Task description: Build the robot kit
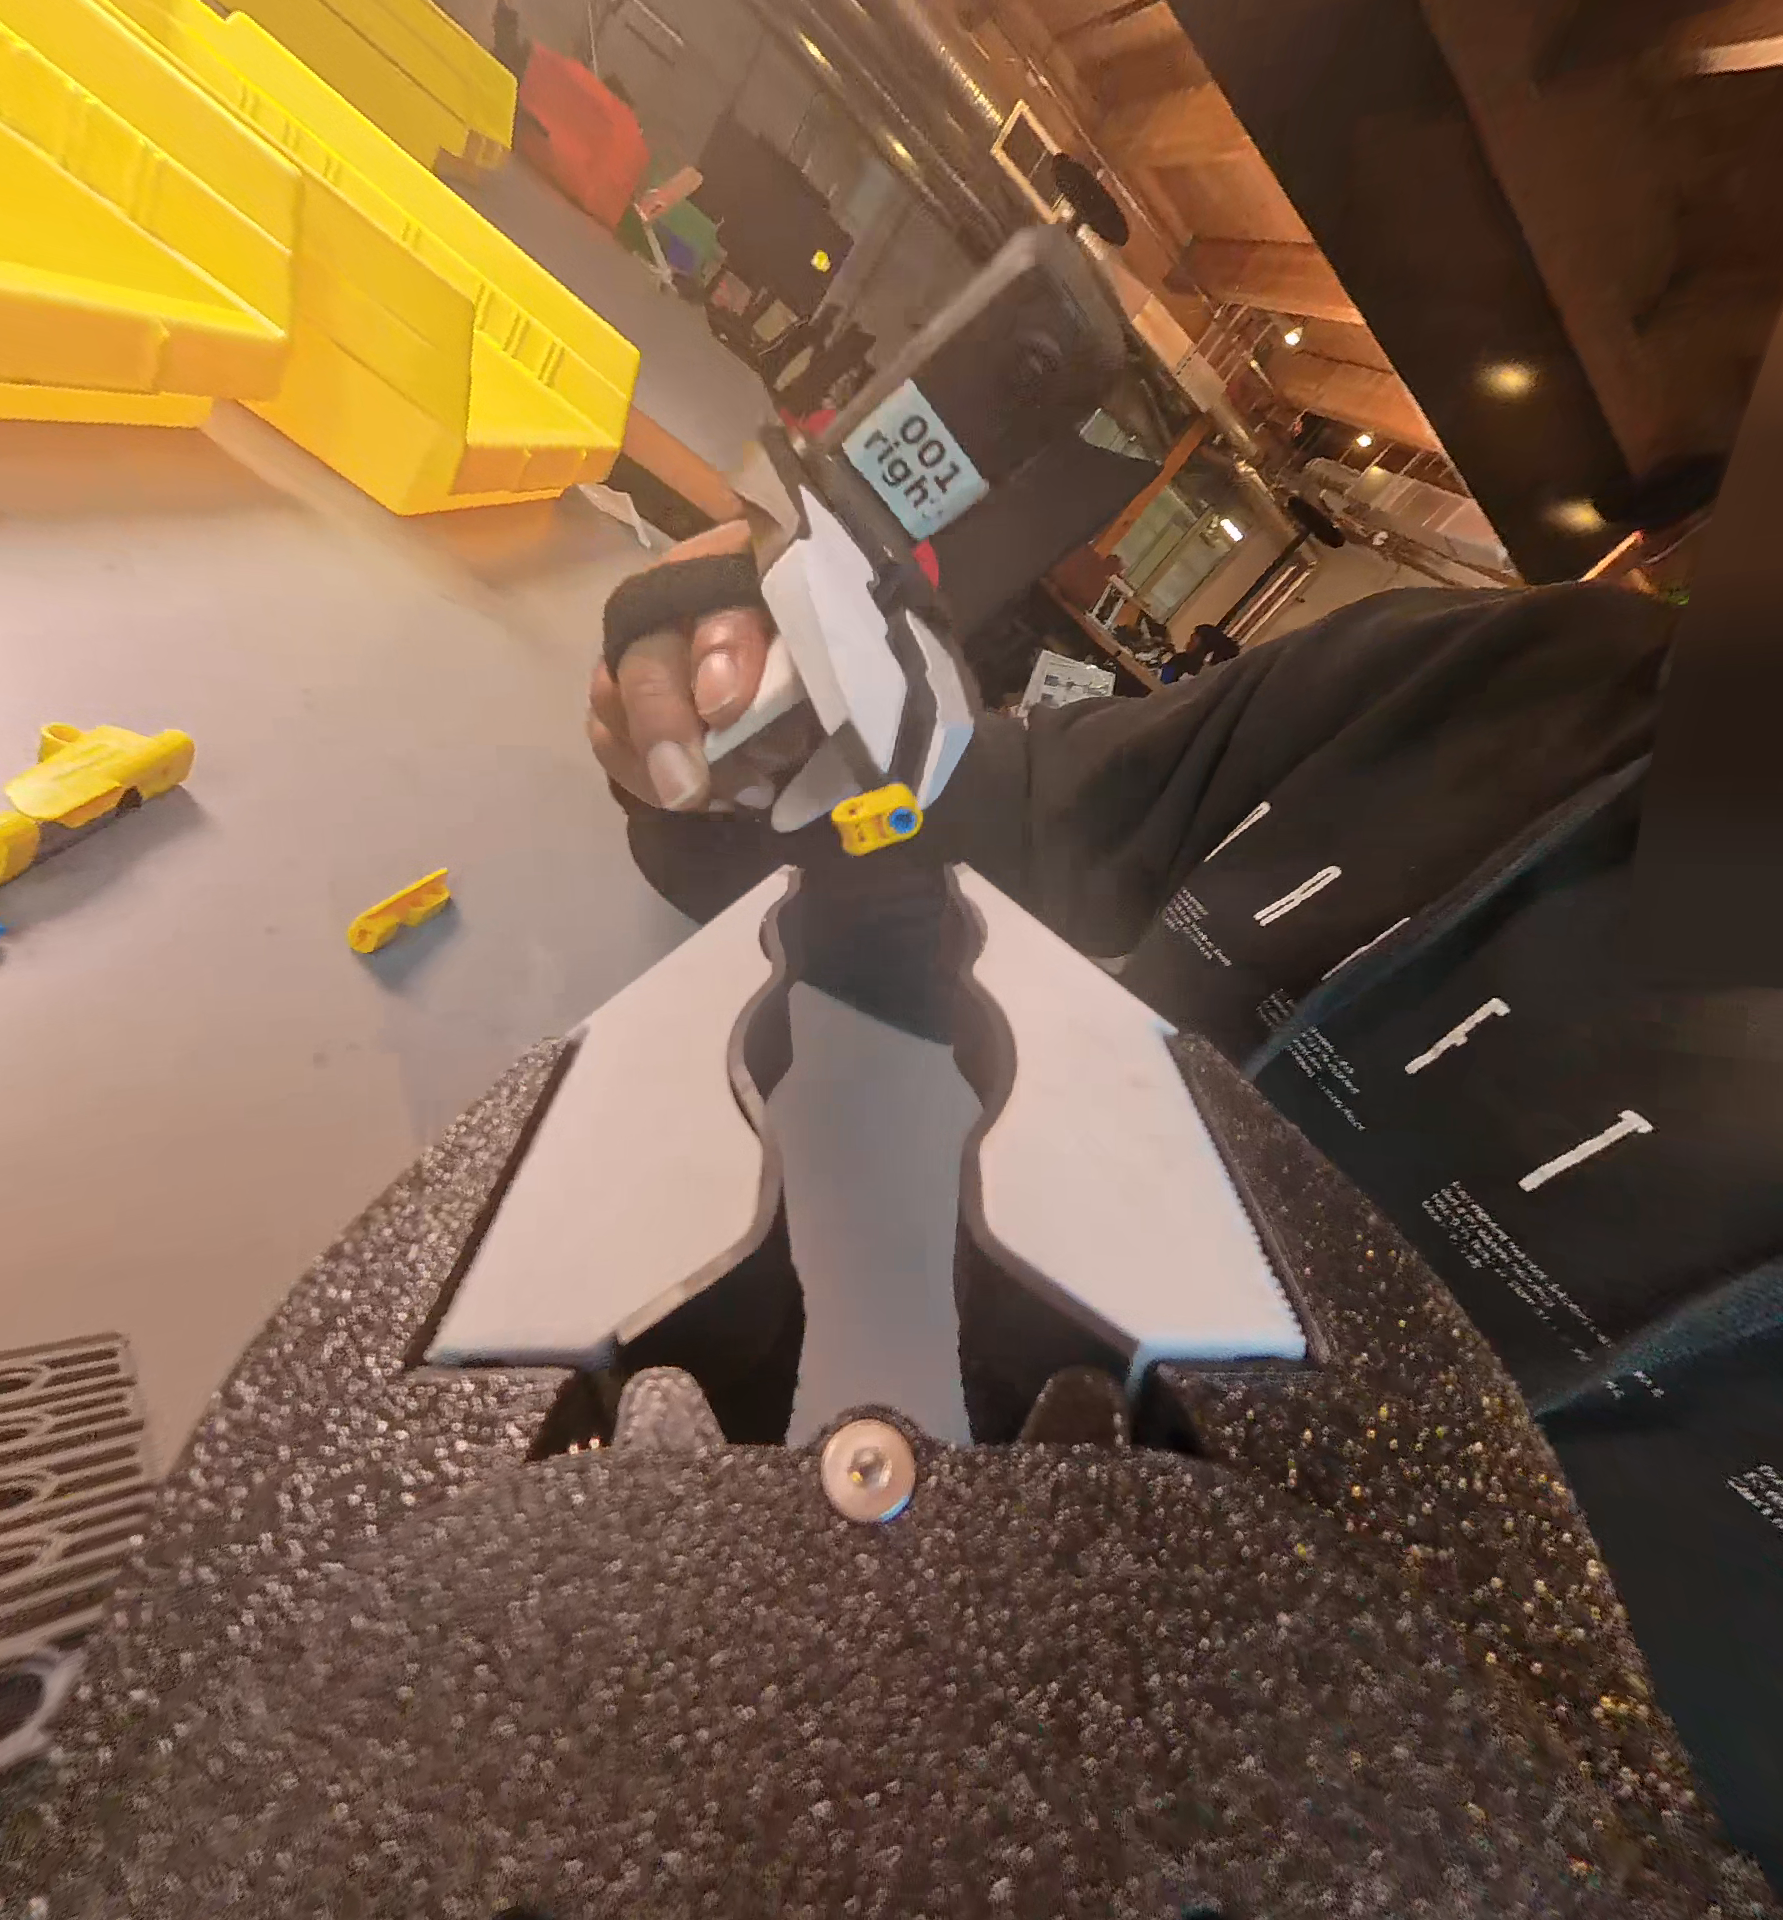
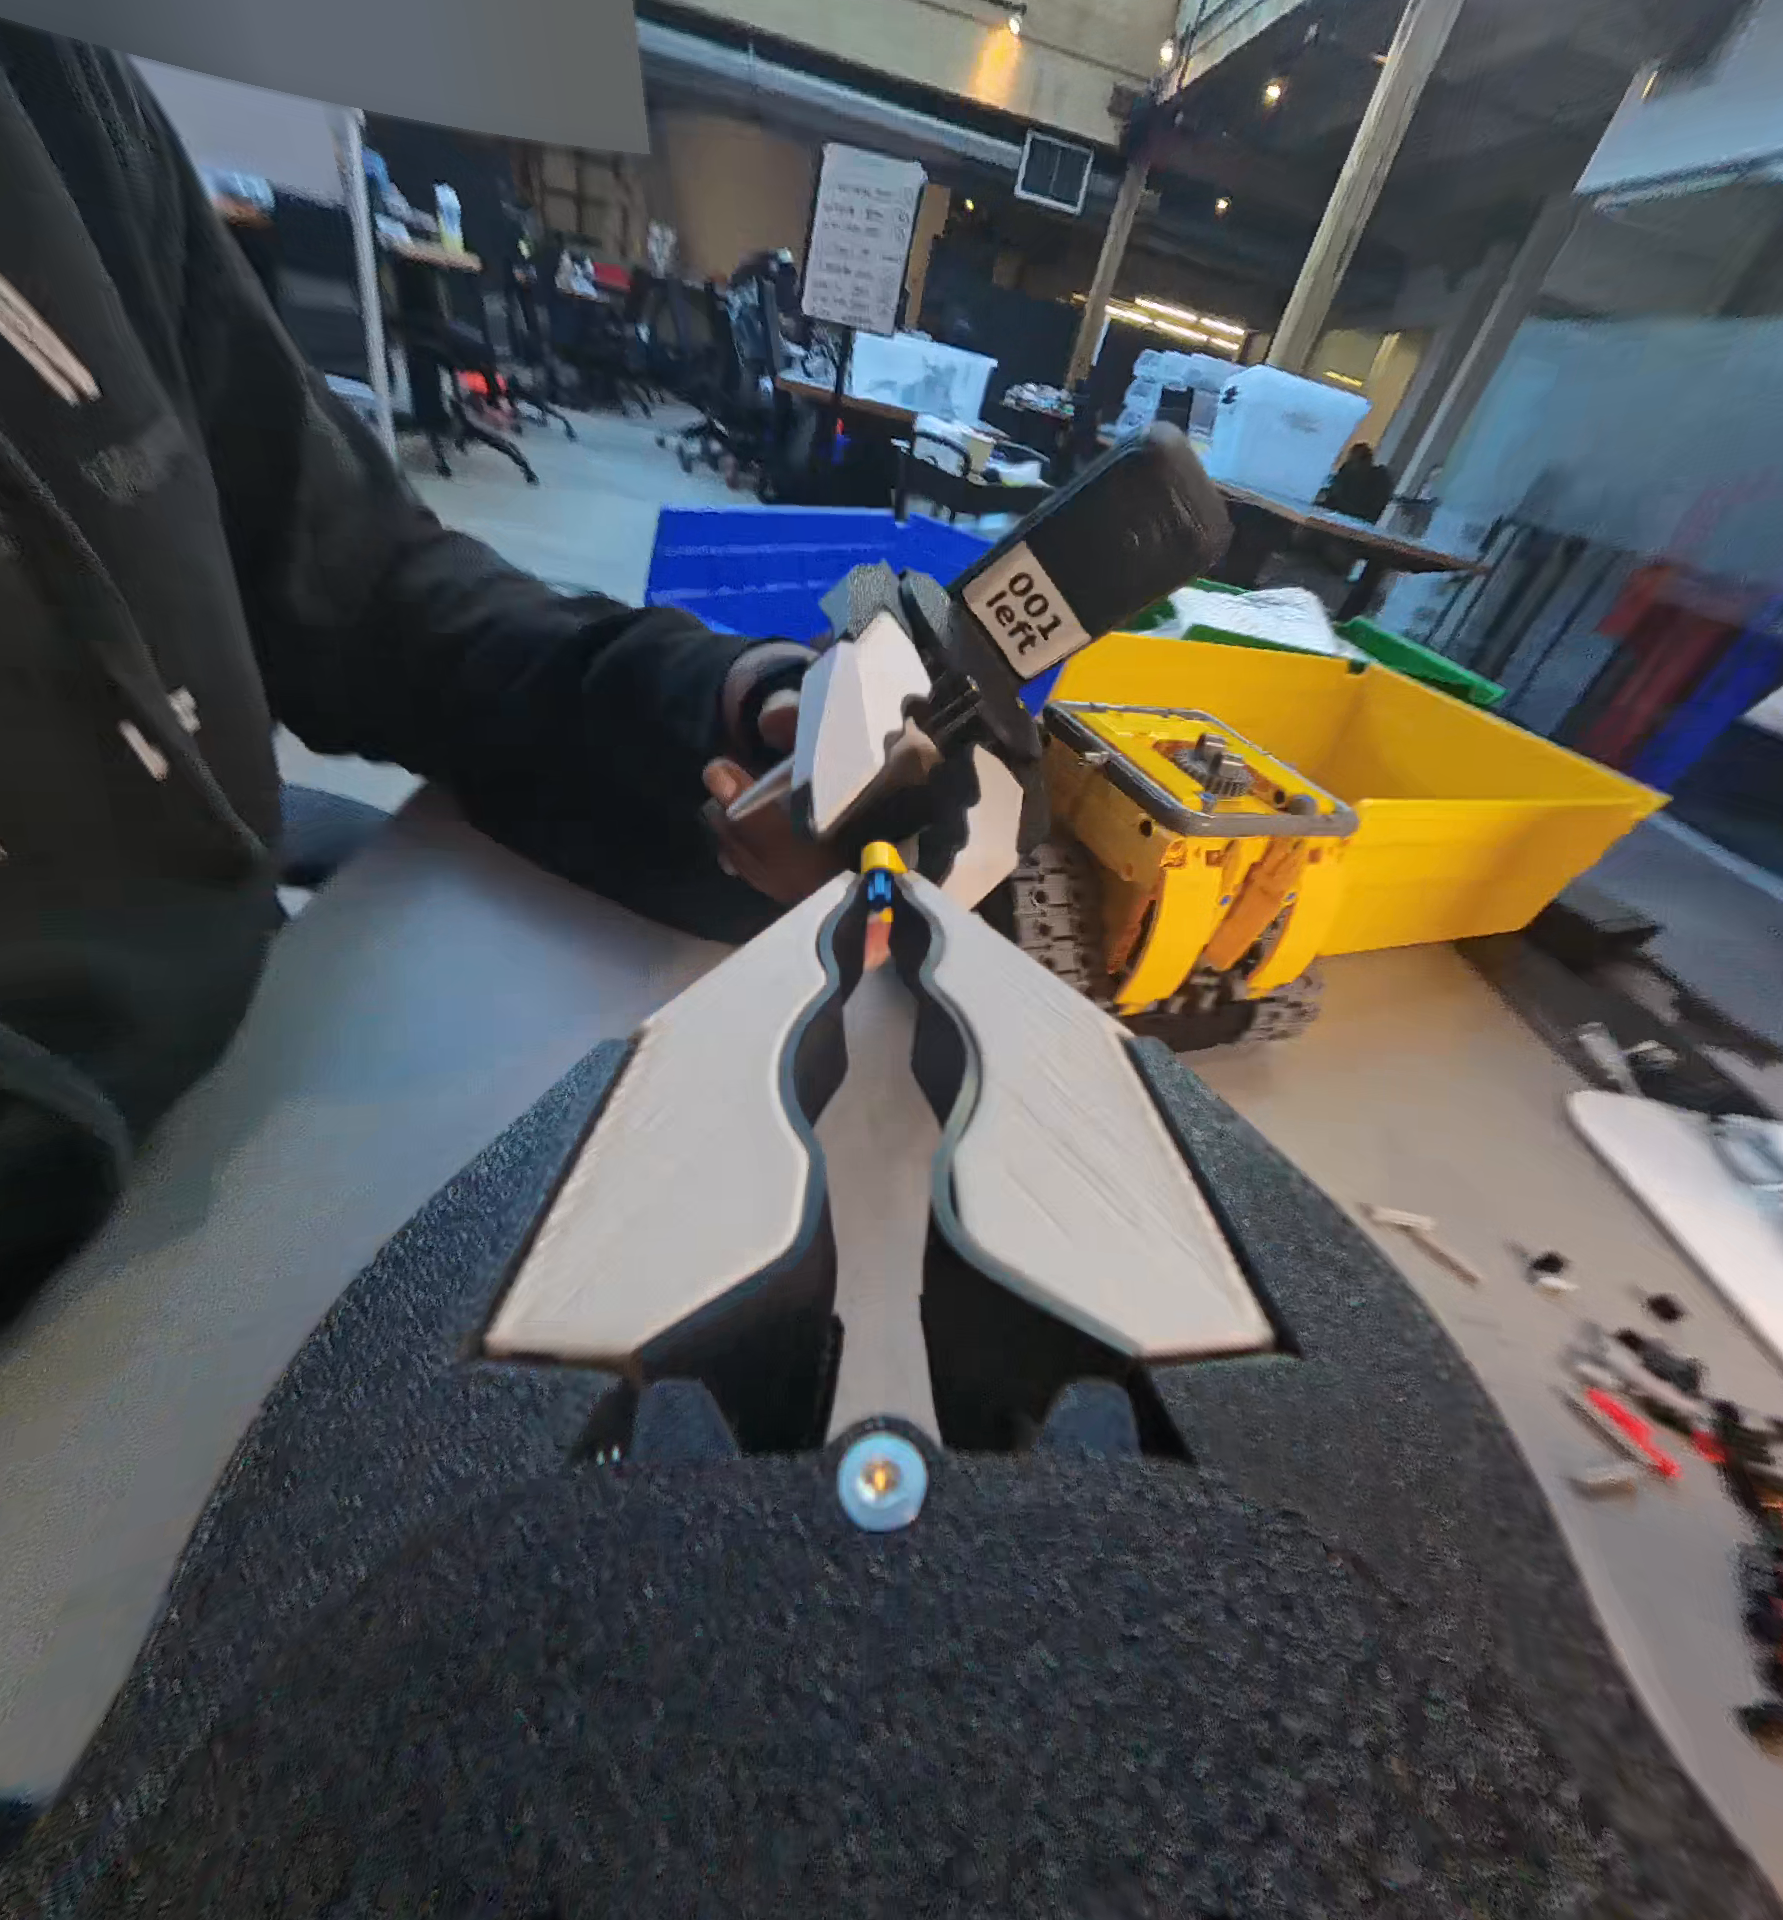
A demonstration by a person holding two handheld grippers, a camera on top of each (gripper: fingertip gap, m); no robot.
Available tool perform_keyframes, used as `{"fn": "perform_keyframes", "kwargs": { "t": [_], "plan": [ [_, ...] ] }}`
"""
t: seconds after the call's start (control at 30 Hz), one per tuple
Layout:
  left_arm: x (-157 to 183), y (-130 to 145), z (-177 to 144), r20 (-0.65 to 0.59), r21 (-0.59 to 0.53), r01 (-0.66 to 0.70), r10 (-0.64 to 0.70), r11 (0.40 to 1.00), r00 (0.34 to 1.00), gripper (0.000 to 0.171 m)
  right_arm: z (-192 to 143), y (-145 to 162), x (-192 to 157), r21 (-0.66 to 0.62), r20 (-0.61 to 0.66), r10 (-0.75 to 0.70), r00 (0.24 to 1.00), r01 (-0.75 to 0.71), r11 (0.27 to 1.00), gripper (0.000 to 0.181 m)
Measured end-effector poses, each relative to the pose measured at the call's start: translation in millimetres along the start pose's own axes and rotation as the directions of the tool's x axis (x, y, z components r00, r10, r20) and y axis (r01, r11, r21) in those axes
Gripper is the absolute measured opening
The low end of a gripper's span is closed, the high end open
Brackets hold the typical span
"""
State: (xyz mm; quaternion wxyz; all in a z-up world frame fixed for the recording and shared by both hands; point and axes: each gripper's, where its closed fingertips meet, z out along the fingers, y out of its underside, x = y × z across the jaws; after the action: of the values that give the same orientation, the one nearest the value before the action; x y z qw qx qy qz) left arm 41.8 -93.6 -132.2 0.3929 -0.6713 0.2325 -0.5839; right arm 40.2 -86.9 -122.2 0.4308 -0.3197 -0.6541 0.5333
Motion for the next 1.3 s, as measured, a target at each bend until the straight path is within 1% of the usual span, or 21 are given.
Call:
{"fn": "perform_keyframes", "kwargs": {
  "t": [0.03, 0.1, 0.17, 0.23, 0.4, 0.53, 0.6, 0.67, 0.8, 0.83, 0.9, 1.1, 1.3],
  "plan": [
    [2, -1, 0, -0.013, 0.009, 0.007, -0.007, 1.0, 1.0, 0.025, 2, 3, -1, -0.037, -0.027, -0.092, 0.995, 0.091, 0.995, 0.004],
    [3, -2, 1, -0.02, 0.016, 0.009, -0.009, 1.0, 1.0, 0.023, 6, 6, -5, -0.08, -0.052, -0.222, 0.974, 0.218, 0.973, 0.004],
    [-1, 0, 1, 0.01, 0.003, -0.012, 0.012, 1.0, 1.0, 0.016, 8, 7, -7, -0.113, -0.065, -0.317, 0.946, 0.309, 0.945, 0.004],
    [-1, 1, 1, 0.026, -0.009, -0.045, 0.045, 0.999, 0.999, 0.014, 9, 7, -8, -0.127, -0.076, -0.368, 0.927, 0.358, 0.925, 0.004],
    [2, 0, 0, 0.046, -0.026, -0.136, 0.137, 0.99, 0.989, 0.014, 9, 5, -10, -0.117, -0.078, -0.366, 0.927, 0.356, 0.927, 0.004],
    [10, 1, 0, -0.012, -0.024, -0.14, 0.139, 0.99, 0.99, 0.014, 8, 1, -12, -0.093, -0.066, -0.341, 0.938, 0.334, 0.938, 0.012],
    [14, 3, 1, -0.043, -0.025, -0.136, 0.135, 0.99, 0.99, 0.014, 9, 0, -15, -0.096, -0.061, -0.363, 0.93, 0.357, 0.929, 0.013],
    [19, 4, 3, -0.079, -0.022, -0.124, 0.122, 0.992, 0.989, 0.014, 11, 2, -17, -0.125, -0.063, -0.411, 0.91, 0.401, 0.907, 0.012],
    [21, 5, 4, -0.109, -0.016, -0.092, 0.09, 0.996, 0.99, 0.014, 13, 1, -17, -0.149, -0.078, -0.463, 0.883, 0.449, 0.881, 0.01],
    [20, 4, 4, -0.104, -0.011, -0.083, 0.082, 0.996, 0.991, 0.014, 12, 1, -16, -0.153, -0.085, -0.475, 0.876, 0.459, 0.875, 0.007],
    [16, 0, 1, -0.09, 0.008, -0.071, 0.072, 0.997, 0.993, 0.014, 11, 0, -11, -0.165, -0.11, -0.488, 0.866, 0.469, 0.868, 0.007],
    [13, 0, 0, -0.076, 0.008, -0.06, 0.06, 0.998, 0.995, 0.013, 10, 2, -9, -0.189, -0.116, -0.508, 0.854, 0.483, 0.855, 0.007],
    [-5, -5, -6, 0.052, 0.019, -0.079, 0.078, 0.997, 0.996, 0.008, 7, 12, 5, -0.263, -0.154, -0.527, 0.836, 0.479, 0.837, 0.008]
  ]
}}
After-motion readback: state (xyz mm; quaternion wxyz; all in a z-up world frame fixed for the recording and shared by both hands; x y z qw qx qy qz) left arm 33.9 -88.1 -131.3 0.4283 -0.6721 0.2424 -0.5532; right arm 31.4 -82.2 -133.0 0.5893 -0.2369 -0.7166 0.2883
